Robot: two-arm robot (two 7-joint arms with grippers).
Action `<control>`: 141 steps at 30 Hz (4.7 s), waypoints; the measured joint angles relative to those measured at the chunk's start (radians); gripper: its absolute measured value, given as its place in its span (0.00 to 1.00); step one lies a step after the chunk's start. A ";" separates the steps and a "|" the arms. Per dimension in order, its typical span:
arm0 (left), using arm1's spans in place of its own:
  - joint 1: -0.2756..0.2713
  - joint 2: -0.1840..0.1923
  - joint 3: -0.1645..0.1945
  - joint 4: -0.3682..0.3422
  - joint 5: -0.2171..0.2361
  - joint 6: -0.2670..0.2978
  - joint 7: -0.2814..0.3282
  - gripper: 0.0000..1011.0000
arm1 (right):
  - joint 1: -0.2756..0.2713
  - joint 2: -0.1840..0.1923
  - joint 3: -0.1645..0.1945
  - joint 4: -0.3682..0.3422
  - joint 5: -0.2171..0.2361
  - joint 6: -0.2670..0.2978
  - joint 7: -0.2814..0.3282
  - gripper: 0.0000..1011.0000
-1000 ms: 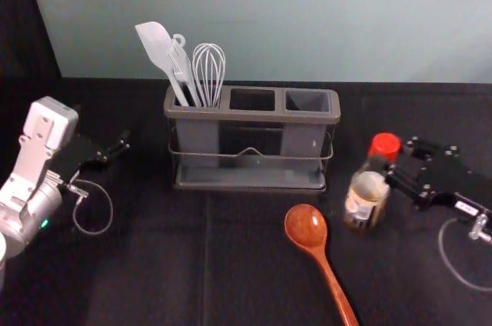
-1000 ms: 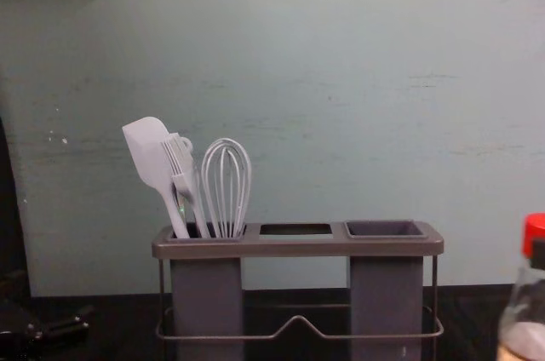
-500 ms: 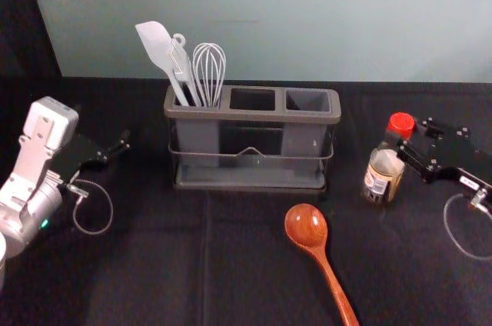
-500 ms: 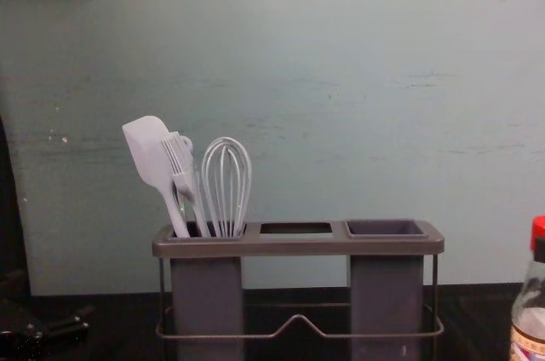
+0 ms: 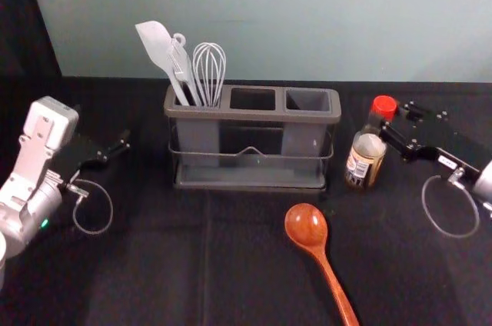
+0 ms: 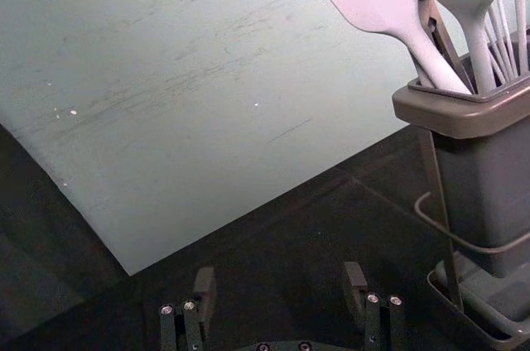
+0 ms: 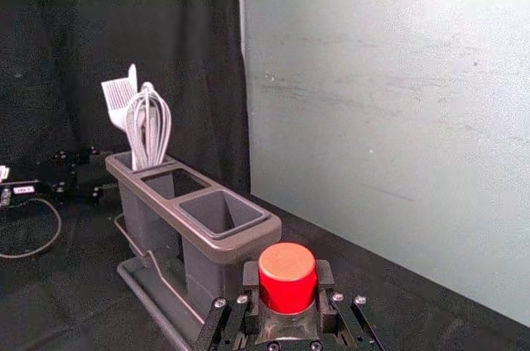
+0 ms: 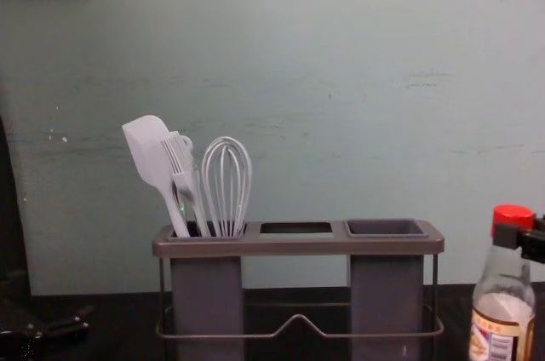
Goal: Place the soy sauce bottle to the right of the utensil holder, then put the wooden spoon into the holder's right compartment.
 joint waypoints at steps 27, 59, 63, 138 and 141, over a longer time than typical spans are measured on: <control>0.000 0.000 0.000 0.000 0.000 0.000 0.000 0.99 | 0.041 -0.026 -0.021 0.036 -0.032 0.015 -0.010 0.41; 0.000 0.000 0.000 0.000 0.000 0.000 0.000 0.99 | -0.057 0.025 0.043 -0.130 -0.053 -0.015 -0.076 0.99; 0.000 0.000 0.000 0.000 0.000 0.000 0.000 0.99 | -0.152 0.069 0.095 -0.272 -0.085 -0.012 -0.133 0.99; 0.000 0.000 0.000 0.000 0.000 0.000 0.000 0.99 | -0.082 -0.348 -0.067 -0.359 -0.316 1.138 -0.526 0.99; 0.000 0.000 0.000 0.000 0.000 0.000 0.000 0.99 | -0.082 -0.355 -0.067 -0.356 -0.325 1.135 -0.526 0.99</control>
